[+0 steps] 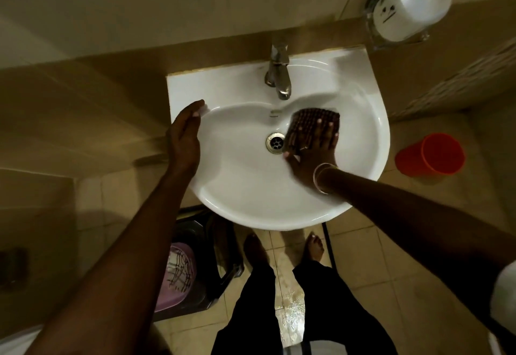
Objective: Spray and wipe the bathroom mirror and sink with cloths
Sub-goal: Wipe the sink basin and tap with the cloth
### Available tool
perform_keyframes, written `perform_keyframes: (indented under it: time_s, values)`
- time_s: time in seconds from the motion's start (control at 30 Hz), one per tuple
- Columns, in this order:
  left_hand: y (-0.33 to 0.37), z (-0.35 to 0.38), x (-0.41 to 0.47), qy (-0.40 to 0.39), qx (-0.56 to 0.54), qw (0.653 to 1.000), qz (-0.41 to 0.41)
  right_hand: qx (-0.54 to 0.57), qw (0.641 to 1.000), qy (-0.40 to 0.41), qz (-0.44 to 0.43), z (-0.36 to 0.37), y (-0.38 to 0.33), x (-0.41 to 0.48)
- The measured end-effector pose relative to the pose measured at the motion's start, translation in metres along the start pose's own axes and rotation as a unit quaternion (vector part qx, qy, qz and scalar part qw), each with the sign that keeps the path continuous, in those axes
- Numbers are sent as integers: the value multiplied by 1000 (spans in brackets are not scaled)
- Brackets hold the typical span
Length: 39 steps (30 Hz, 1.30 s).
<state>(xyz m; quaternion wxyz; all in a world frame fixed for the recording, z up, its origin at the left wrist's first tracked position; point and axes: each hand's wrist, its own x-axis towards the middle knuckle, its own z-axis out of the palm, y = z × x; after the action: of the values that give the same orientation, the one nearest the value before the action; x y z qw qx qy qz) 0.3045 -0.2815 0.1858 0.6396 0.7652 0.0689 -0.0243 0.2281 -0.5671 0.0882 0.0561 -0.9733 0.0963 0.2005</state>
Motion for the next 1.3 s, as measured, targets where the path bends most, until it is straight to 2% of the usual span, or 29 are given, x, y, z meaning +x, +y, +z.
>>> perform_keyframes:
  time_s: [0.2,0.33,0.47,0.63,0.77,0.9,1.07,1.17,1.3]
  values:
    - [0,-1,-1,3,6,1000,9,137,988,-76,8,10,-119,0]
    - [0,-2,0,-1,7,1000,12,192,969,-121,-101,-6,-173,-19]
    - [-1,-2,1,-4,1,1000,9,214,943,-166,-195,-10,-180,-49]
    - [2,0,-2,-4,1,1000,7,156,921,-167,-315,16,-114,-83]
    - [1,2,-4,1,2,1000,6,35,908,-81,-409,-7,-32,-105]
    - [1,3,-3,2,3,1000,6,-70,918,-60,-387,-40,39,-102]
    - [0,4,-2,5,14,1000,8,-186,938,-104,-275,-78,100,-55]
    - [-2,4,-1,6,15,1000,11,-259,926,-87,-261,-89,113,-17]
    - [-5,3,-1,7,15,1000,14,-340,882,15,-326,-102,120,26]
